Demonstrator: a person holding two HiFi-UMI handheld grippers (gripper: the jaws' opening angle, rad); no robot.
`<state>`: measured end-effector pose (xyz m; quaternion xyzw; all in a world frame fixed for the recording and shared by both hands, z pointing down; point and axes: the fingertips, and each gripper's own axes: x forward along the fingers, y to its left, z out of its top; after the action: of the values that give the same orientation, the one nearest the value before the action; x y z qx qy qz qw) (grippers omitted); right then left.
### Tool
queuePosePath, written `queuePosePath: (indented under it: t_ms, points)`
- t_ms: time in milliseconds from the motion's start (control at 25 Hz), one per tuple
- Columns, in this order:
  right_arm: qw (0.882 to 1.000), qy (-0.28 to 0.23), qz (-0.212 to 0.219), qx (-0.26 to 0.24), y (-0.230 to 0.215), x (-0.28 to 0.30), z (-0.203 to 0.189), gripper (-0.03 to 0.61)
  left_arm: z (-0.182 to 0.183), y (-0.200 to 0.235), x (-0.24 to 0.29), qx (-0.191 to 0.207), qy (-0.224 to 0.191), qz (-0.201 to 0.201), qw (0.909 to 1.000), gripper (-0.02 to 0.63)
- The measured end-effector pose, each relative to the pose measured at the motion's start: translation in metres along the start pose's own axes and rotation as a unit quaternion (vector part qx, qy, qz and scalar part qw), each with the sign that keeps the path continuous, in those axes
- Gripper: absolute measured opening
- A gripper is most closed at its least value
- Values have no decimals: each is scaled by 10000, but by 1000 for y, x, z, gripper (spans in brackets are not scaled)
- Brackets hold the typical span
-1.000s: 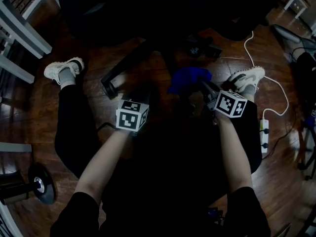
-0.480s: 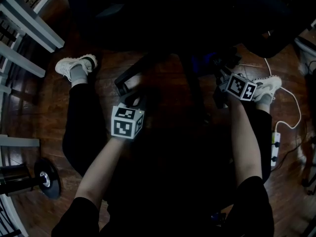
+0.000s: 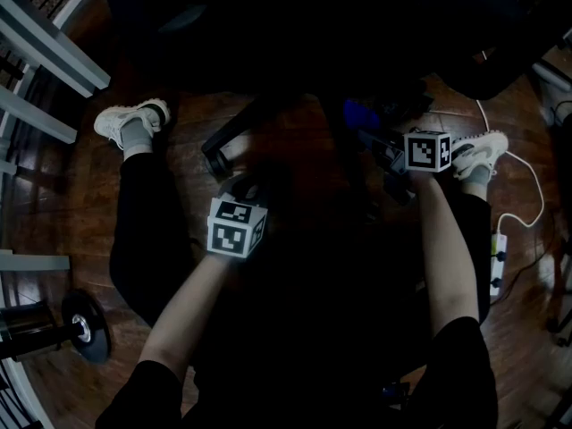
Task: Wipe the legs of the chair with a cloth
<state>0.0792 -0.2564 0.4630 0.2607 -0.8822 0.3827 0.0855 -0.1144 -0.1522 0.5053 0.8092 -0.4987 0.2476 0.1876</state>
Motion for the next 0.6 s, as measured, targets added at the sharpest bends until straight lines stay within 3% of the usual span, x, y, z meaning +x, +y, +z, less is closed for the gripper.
queuePosePath:
  t_ms: [360, 480, 600]
  points:
    - [9938, 1070, 171, -265, 20, -41, -71, 57, 5, -23, 12, 42, -50, -102, 9999, 78]
    - [9895, 1382, 111, -403, 23, -52, -94, 57, 12, 4, 9, 406, -28, 456, 9981, 86]
    - [9878, 1472, 35, -508, 27, -64, -108, 57, 23, 49, 6, 1191, 59, 1274, 9847, 109]
